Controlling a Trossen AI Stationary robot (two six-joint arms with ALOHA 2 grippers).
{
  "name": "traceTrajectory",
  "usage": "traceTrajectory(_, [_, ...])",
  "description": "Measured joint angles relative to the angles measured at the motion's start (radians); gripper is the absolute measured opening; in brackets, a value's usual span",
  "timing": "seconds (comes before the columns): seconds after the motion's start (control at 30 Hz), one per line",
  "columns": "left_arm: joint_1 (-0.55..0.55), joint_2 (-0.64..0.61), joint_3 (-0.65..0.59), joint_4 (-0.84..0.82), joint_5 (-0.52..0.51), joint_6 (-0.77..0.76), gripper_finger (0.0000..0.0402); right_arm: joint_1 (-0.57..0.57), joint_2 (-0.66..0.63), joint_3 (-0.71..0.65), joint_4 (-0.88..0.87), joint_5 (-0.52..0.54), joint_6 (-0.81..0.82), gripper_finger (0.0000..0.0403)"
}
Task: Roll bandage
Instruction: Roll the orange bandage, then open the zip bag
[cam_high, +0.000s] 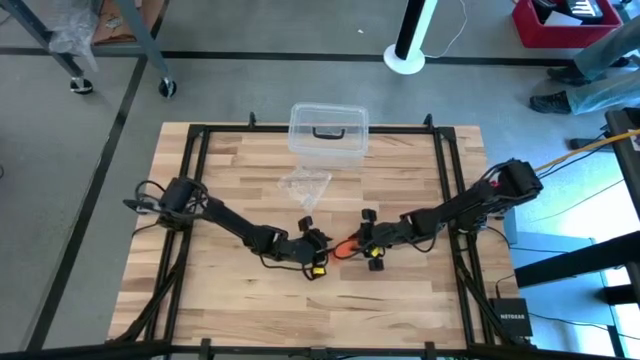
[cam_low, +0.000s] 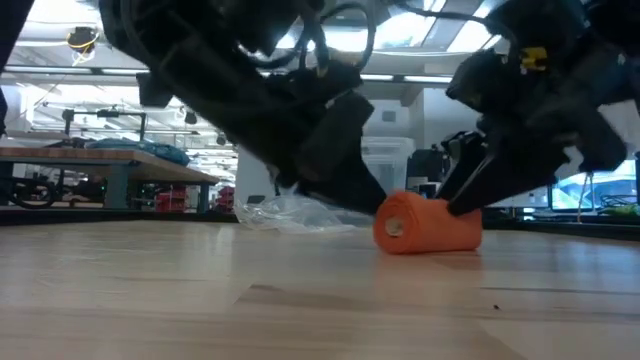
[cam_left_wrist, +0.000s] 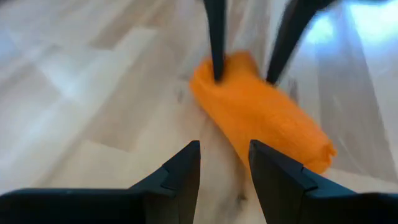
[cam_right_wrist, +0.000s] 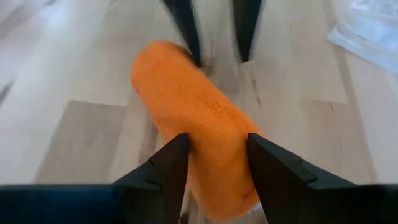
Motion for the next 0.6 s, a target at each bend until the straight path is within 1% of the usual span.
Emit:
traceTrajectory(0.13, [-0.003,0.023,0.001,-0.016,0.014,-0.016,0.0129,0.001,-0.058,0.030,-0.115,-0.012,0.030,0.0167])
traceTrajectory(0.23, [-0.003,0.001,0.000,-0.020,0.014,0.012,0.0129,0.001,-0.093,0.048,-0.156,-0.033,0.055,0.0167])
traceTrajectory(0.37, [-0.007,-0.118,0.007,-0.066,0.008,0.090,0.0129,0.001,-0.124,0.055,-0.196,-0.049,0.078,0.0167])
traceTrajectory(0.47, [-0.012,-0.226,0.007,-0.187,-0.008,0.130,0.0129,0.001,-0.132,0.055,-0.201,-0.048,0.079,0.0167])
traceTrajectory(0.6, [-0.015,-0.378,0.008,-0.360,-0.062,0.124,0.0129,0.000,-0.132,0.053,-0.210,-0.026,0.079,0.0167])
